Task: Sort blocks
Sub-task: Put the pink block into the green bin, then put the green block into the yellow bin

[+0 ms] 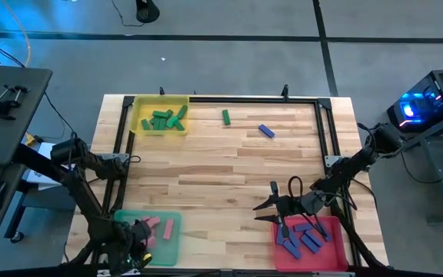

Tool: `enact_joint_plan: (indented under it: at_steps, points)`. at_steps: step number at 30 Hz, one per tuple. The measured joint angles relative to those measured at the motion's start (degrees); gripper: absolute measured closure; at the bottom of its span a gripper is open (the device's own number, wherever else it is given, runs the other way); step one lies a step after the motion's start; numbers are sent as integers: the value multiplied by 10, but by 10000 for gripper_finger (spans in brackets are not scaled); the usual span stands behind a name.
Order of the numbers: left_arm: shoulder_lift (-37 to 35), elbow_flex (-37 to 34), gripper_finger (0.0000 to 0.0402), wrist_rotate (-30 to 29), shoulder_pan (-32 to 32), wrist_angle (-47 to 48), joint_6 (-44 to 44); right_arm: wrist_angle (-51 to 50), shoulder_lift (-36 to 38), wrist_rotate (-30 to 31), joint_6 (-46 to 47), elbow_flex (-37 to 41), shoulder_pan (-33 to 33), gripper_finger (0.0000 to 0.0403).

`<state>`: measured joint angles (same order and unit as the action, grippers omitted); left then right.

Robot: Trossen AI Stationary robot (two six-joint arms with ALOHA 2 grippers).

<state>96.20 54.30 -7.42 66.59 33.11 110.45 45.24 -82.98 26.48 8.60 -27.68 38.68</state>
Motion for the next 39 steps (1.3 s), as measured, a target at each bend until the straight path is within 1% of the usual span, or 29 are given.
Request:
enact_joint_plan:
  at_steps: [3, 7, 13, 16, 18, 20, 22, 25, 27, 28, 31, 34, 37, 39]
  points:
    - [-1, 0, 327, 1, -3, 15, 42, 0, 0, 0, 0, 0, 0, 284]
    - [-12, -3, 286, 2, -2, 39, 63, 0, 0, 0, 1, 0, 0, 284]
    - [-61, -2, 207, 1, -1, 40, 47, 4, 0, 0, 1, 0, 0, 284]
    - [-100, -2, 181, -3, -2, 37, 40, 7, 0, 0, 0, 0, 0, 284]
    - [-128, -2, 172, -33, -2, 38, 33, 9, 0, 0, -1, 0, 0, 284]
    - [-154, -2, 169, -95, -3, 38, 1, 12, 0, 0, -6, 0, 0, 284]
    - [-172, -2, 168, -167, -12, 35, -54, 17, 0, 0, -11, 0, 0, 284]
    - [-189, -2, 168, -281, -43, 10, -170, 25, 0, 5, -16, 0, 0, 284]
    - [-191, -2, 168, -339, -74, -31, -264, 27, 0, 8, -19, 0, -1, 284]
    - [-191, -2, 167, -355, -93, -56, -325, 27, 0, 10, -20, 0, -1, 284]
    - [-190, -2, 167, -363, -158, -144, -510, 27, 0, 16, -20, 0, 0, 284]
    - [-190, -2, 167, -367, -235, -244, -668, 27, 0, 17, -19, 0, -1, 284]
    - [-190, -2, 167, -369, -321, -331, -774, 27, 0, 17, -18, 0, -1, 284]
    - [-190, -2, 167, -369, -379, -370, -829, 27, 0, 17, -18, 0, -1, 284]
